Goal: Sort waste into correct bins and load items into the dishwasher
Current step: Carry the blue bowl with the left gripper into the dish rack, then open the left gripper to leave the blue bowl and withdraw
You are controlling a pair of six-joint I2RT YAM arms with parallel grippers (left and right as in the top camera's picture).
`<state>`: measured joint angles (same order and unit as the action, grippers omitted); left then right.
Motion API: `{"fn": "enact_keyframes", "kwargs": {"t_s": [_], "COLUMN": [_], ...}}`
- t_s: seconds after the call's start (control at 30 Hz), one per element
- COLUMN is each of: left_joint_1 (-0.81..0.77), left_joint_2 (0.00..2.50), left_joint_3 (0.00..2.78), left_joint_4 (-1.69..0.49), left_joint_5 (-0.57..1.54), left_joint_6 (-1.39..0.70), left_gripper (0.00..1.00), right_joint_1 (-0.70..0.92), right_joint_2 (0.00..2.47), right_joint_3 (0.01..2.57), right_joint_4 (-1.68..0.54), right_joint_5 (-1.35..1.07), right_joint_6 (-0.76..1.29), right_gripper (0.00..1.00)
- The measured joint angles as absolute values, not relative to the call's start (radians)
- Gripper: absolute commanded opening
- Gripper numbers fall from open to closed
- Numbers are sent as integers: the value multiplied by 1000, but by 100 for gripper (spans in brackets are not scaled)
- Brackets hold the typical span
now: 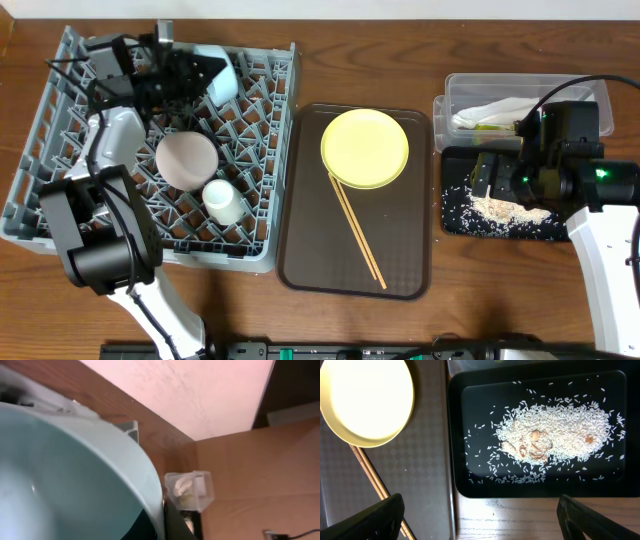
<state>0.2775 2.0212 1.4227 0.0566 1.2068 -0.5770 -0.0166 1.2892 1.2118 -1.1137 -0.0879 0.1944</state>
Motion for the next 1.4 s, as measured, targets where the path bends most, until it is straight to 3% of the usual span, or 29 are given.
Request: {"fn": "enact_keyframes", "kwargs": {"t_s": [0.07,0.13,0.2,0.47,0.77,1.13,1.4], "left_joint_1": [293,307,329,409,454,513,426], "left_joint_2": [2024,2024,2026,2029,2031,1962,1670], "left_joint_3": [1423,1423,1423,1422,1422,1422,1424], "left_joint_4": [56,51,46,-92,-238,-264,-588], "left_joint_5": [1229,1233,1236,1234,1188,1087,847], "left_joint_6": [-595,-607,-616,-579,-467,-417,-311], "left_gripper": [11,41,57,83,90,91,91], "right_joint_1": [-17,-17,-17,-17,-17,-17,-17], "right_joint_2": [1289,1289,1289,1289,1289,1289,1289], "right_joint_3": [1212,1212,1212,1212,1212,1212,1212], "right_joint_4": [-1114,-1114,-1113,-1114,-1114,-1119,-1118], "right_joint_5": [-88,-88,-88,-88,-88,-88,-88], "right_joint_6": [194,194,194,194,195,196,198], "right_gripper": [95,95,95,95,95,96,96]}}
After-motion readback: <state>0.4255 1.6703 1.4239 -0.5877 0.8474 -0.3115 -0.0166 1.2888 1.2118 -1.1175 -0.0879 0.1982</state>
